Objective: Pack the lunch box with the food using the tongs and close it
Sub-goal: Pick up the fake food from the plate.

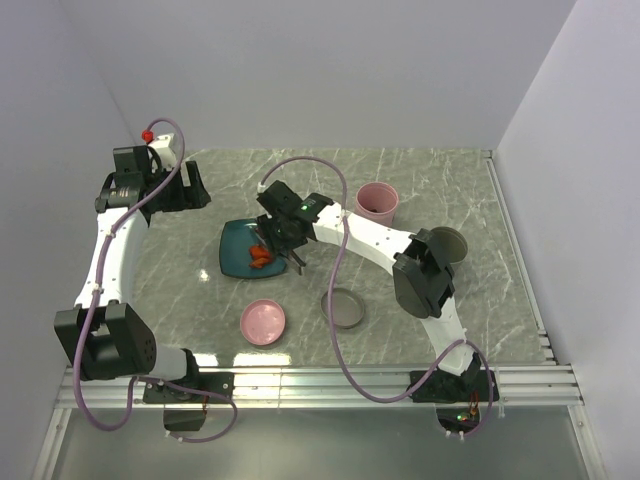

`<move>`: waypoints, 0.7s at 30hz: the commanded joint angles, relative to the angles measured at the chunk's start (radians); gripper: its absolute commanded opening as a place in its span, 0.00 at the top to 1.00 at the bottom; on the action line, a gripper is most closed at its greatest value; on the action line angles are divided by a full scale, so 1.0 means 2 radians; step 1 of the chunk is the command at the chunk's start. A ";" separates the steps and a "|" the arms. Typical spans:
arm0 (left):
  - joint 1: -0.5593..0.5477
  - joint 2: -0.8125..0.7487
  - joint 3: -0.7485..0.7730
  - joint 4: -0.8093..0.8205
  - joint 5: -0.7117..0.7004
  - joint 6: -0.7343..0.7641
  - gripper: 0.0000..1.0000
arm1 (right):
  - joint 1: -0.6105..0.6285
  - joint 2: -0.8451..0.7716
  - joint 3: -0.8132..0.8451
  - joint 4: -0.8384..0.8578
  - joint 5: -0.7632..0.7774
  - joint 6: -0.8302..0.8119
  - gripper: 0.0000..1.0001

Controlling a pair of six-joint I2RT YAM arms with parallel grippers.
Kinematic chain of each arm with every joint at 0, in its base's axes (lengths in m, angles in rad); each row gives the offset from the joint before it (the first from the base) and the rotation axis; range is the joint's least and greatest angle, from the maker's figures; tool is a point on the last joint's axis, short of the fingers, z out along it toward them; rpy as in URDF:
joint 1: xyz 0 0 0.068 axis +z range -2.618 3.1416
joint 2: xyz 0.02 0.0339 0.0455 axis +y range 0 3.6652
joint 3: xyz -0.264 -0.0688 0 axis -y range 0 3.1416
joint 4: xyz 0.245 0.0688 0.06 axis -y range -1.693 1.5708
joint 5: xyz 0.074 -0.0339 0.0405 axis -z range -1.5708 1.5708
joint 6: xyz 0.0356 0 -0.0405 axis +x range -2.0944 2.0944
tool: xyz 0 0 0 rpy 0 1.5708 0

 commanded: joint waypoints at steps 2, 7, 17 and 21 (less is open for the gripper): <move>0.001 -0.017 -0.003 0.017 0.013 -0.001 0.14 | 0.001 -0.019 0.015 -0.001 0.020 -0.001 0.44; 0.001 -0.017 -0.003 0.016 0.013 -0.001 0.14 | -0.001 -0.014 0.023 -0.005 0.028 -0.006 0.47; 0.001 -0.008 0.004 0.013 0.017 -0.001 0.14 | -0.013 0.001 0.040 -0.007 -0.007 -0.019 0.55; 0.001 -0.005 0.007 0.012 0.016 -0.001 0.14 | -0.013 0.010 0.055 -0.010 -0.021 -0.024 0.54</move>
